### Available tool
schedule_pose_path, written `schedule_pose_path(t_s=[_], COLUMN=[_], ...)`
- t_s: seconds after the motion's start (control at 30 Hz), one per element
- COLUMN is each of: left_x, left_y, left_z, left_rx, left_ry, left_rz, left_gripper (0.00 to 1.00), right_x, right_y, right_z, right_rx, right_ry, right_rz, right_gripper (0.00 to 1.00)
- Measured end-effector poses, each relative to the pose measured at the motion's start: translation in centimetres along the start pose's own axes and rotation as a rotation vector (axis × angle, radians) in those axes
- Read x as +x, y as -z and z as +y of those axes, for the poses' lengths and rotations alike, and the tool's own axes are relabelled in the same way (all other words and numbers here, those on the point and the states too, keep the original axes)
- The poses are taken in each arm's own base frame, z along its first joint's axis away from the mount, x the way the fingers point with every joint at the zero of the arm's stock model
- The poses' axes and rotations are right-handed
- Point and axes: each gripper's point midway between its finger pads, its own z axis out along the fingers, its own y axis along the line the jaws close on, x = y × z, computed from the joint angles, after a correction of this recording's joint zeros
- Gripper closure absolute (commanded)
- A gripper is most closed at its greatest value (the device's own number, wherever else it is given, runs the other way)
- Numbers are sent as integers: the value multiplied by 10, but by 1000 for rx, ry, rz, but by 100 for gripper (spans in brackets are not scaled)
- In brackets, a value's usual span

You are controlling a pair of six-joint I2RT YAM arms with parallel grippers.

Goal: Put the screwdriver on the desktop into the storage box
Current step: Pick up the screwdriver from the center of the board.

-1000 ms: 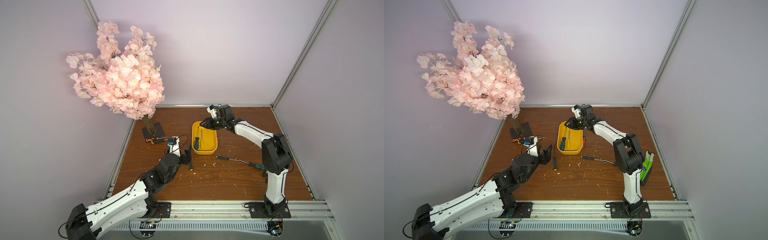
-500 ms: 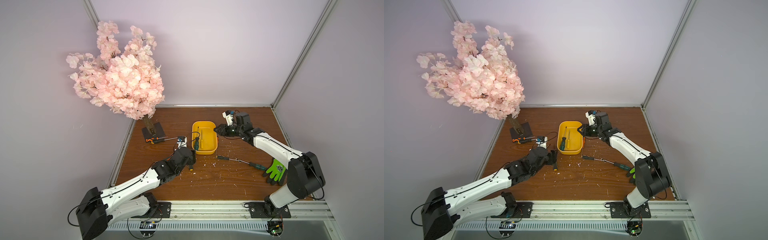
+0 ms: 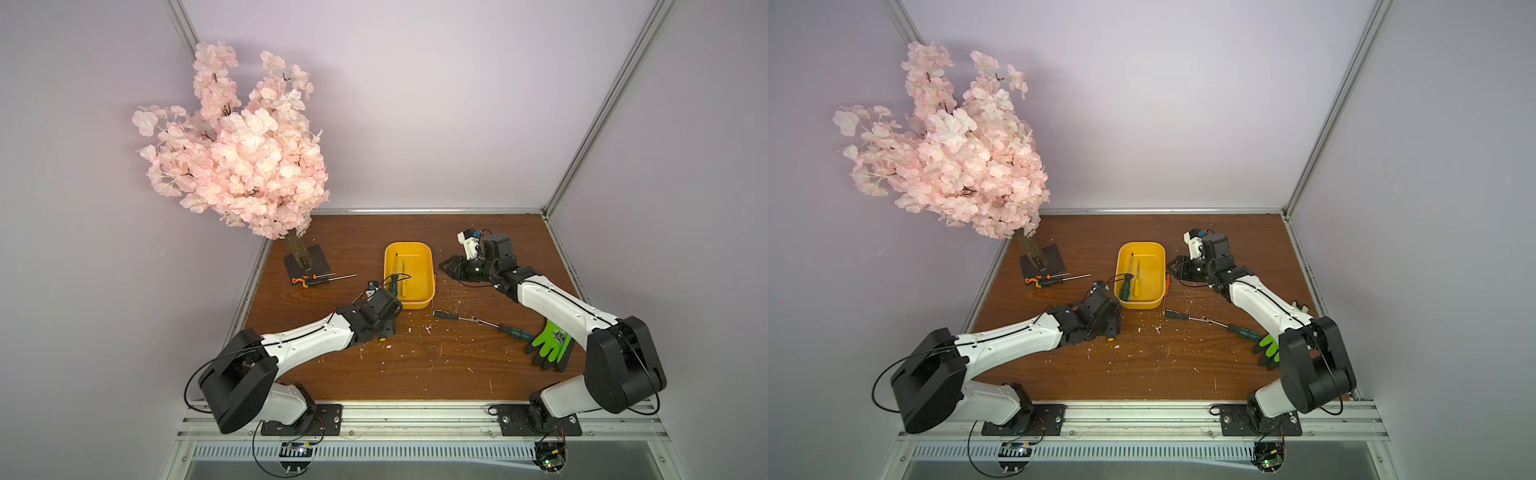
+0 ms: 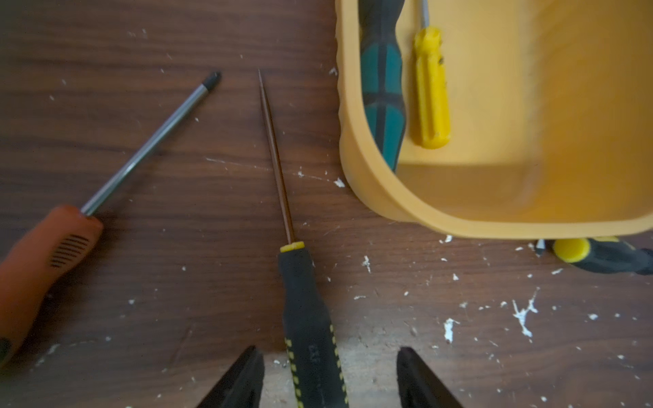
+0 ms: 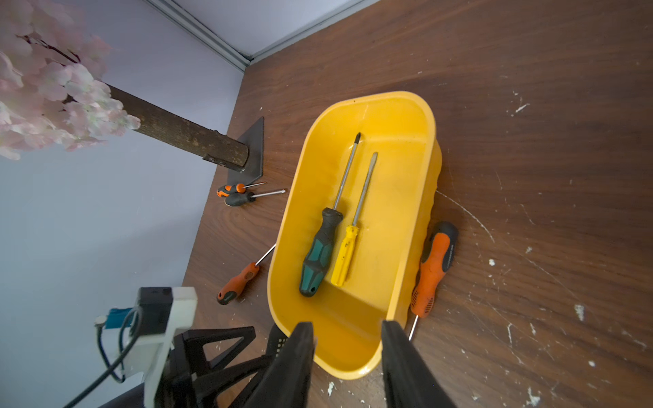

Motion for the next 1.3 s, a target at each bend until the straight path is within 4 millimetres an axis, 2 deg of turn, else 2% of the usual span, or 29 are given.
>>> schedule_pose_path(t_s=[0.13, 0.43, 0.83, 1.07, 1.3], left_x=[10, 20, 23, 16, -6], left_y=[-10, -20, -22, -9, 16], left_z=[5, 11, 13, 13, 4], left_rx=[-36, -69, -78, -75, -41], left_ry=[-7, -17, -22, -20, -6], left_rz=[45, 83, 94, 77, 16], left_gripper=[43, 54, 90, 100, 100], right_x=[1, -9, -12, -11, -15], right_y=[2, 7, 9, 9, 10], right_z=[-5, -7, -9, -7, -8], right_rx=[6, 0, -2, -15, -18], right_ry=[-7, -9, -15, -14, -19], right_rz=[-5, -43, -49, -45, -58], right_gripper=[62, 62, 62, 62, 62])
